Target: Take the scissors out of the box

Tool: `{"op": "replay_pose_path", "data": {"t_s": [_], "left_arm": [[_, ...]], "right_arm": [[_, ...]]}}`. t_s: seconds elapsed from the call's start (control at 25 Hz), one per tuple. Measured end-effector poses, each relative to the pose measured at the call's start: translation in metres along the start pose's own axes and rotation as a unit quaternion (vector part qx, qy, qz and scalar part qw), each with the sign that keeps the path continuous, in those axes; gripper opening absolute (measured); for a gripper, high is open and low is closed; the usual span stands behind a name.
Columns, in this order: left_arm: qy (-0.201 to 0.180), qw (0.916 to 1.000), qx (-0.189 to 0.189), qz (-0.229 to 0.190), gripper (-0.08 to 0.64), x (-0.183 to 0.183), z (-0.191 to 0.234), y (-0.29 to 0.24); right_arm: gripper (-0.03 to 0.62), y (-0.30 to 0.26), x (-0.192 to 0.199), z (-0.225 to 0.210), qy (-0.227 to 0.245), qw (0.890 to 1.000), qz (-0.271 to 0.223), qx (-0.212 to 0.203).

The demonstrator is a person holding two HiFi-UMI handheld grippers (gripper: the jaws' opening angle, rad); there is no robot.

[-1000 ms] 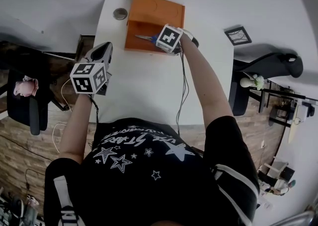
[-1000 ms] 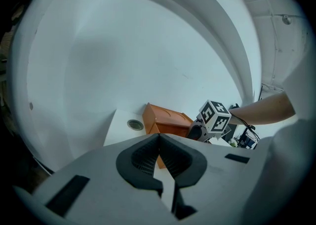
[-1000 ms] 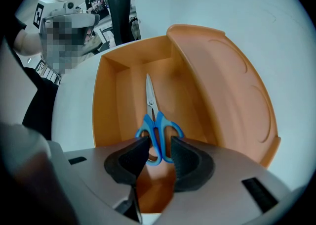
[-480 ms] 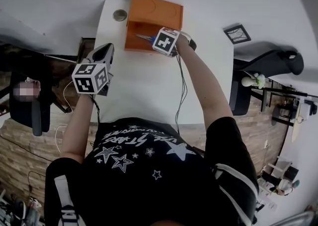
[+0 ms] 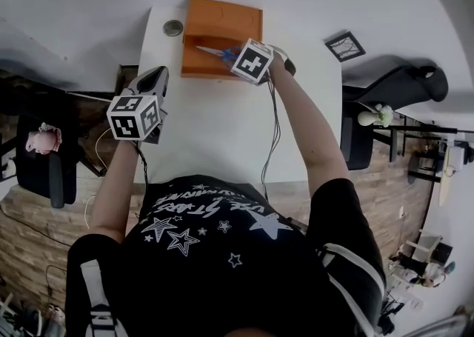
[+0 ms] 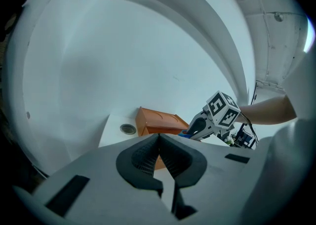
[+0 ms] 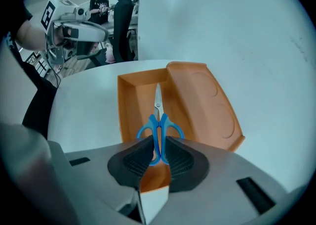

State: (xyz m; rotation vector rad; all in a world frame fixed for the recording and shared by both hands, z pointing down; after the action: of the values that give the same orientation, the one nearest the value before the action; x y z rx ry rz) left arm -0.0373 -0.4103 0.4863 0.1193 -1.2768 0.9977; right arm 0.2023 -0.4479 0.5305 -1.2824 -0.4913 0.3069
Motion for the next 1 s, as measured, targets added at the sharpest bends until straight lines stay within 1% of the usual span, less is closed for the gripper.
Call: {"op": "replay_pose_path", "data": {"t_s": [0.12, 0.28, 0.48, 0.68, 0.84, 1.0], "left_arm": [[-0.005, 1.0, 0.004, -0.005, 0.018, -0.001, -0.005, 0.007], [-0.009, 0.9998, 0.005, -0.016, 0.018, -0.002, -0.014, 0.018], [-0.017, 0.9994, 0.009, -0.028, 0.018, -0.002, -0.035, 0.034], [-0.025, 0.999, 0.012, -0.035, 0.018, 0.006, -0.055, 0.055], [-0.029, 0.9987, 0.014, -0.039, 0.018, 0.015, -0.07, 0.074], [-0.026, 0.9985, 0.02, -0.043, 0.018, 0.031, -0.091, 0.097]], "right_arm": [[0.098, 0.019, 0.004, 0.005, -0.017, 0.999, -0.028, 0.014], [0.098, 0.042, 0.015, 0.023, -0.05, 0.997, -0.06, 0.01], [0.098, 0.073, 0.032, 0.038, -0.074, 0.992, -0.094, 0.043], [0.098, 0.1, 0.045, 0.058, -0.088, 0.982, -0.135, 0.094], [0.098, 0.114, 0.057, 0.085, -0.115, 0.974, -0.165, 0.105], [0.098, 0.129, 0.071, 0.12, -0.159, 0.96, -0.204, 0.107]]}}
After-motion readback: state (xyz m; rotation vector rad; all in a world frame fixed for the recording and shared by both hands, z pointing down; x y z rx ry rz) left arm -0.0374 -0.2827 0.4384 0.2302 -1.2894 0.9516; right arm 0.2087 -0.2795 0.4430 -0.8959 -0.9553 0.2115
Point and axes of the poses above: the fingertips, and each gripper's own axes: y backward along the fingers, z to its left, x out of its underside, the point moved 6 cm from there along y, backward along the fingers, and after that the axes turned 3 degrees about z, right-handed, at the moved point
